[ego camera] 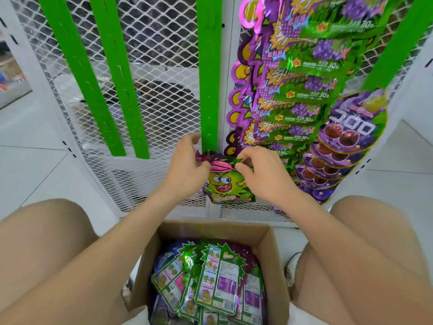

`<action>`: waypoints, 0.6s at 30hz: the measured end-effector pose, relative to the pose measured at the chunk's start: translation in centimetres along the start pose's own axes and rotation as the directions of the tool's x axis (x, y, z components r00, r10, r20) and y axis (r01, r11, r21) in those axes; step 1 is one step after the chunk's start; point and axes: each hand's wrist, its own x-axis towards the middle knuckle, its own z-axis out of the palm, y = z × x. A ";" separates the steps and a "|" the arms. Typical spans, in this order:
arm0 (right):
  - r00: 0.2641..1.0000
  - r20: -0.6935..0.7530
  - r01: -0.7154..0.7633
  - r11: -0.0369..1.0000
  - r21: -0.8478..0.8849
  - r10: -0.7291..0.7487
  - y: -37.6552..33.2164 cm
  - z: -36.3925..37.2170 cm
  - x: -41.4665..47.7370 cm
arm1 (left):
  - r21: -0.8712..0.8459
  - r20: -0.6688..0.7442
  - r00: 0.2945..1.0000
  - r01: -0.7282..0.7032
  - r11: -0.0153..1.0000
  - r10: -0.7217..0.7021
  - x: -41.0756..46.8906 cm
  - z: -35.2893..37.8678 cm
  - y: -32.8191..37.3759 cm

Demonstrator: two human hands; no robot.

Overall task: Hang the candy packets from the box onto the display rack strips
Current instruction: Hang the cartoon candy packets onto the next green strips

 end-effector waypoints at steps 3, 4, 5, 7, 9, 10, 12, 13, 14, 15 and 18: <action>0.999 -0.027 -0.026 0.995 0.100 0.028 -0.6 -0.1 0.9 | -0.158 -0.075 0.996 0.042 0.987 -0.054 1.3 -0.3 1.4; 0.999 -0.043 -0.013 0.996 0.091 0.017 -0.9 0.0 1.2 | -0.184 -0.071 0.994 0.070 0.980 -0.085 1.7 -0.5 1.7; 0.998 -0.063 0.002 0.997 0.082 0.003 -1.1 0.1 1.4 | -0.202 -0.050 0.993 0.095 0.975 -0.107 2.2 -0.6 1.6; 0.994 -0.111 0.013 0.996 0.093 -0.002 -1.7 0.1 1.8 | -0.223 0.000 0.991 0.128 0.967 -0.131 3.2 -0.6 0.3; 0.988 -0.154 0.015 0.989 0.147 0.008 -2.1 0.4 1.9 | -0.278 0.024 0.990 0.140 0.950 -0.139 2.9 -0.8 0.4; 0.987 -0.160 0.009 0.984 0.177 0.019 -2.3 0.6 2.0 | -0.308 0.024 0.991 0.131 0.942 -0.130 2.6 -1.1 0.9; 0.987 -0.151 -0.015 0.972 0.235 0.052 -2.8 1.1 2.0 | -0.342 0.040 0.992 0.124 0.932 -0.118 1.8 -1.5 1.0; 0.987 -0.151 -0.022 0.965 0.261 0.063 -3.1 1.4 2.0 | -0.349 0.047 0.990 0.140 0.927 -0.132 1.6 -1.7 0.9; 0.985 -0.157 -0.024 0.958 0.285 0.072 -3.2 1.6 2.1 | -0.354 0.051 0.988 0.153 0.923 -0.144 1.2 -1.9 0.9; 0.984 -0.165 -0.021 0.951 0.308 0.075 -3.4 1.7 2.1 | -0.348 0.052 0.988 0.157 0.924 -0.149 1.1 -2.2 0.8; 0.980 -0.189 0.011 0.938 0.347 0.058 -4.1 1.8 2.3 | -0.352 0.094 0.987 0.154 0.923 -0.129 0.5 -3.0 1.0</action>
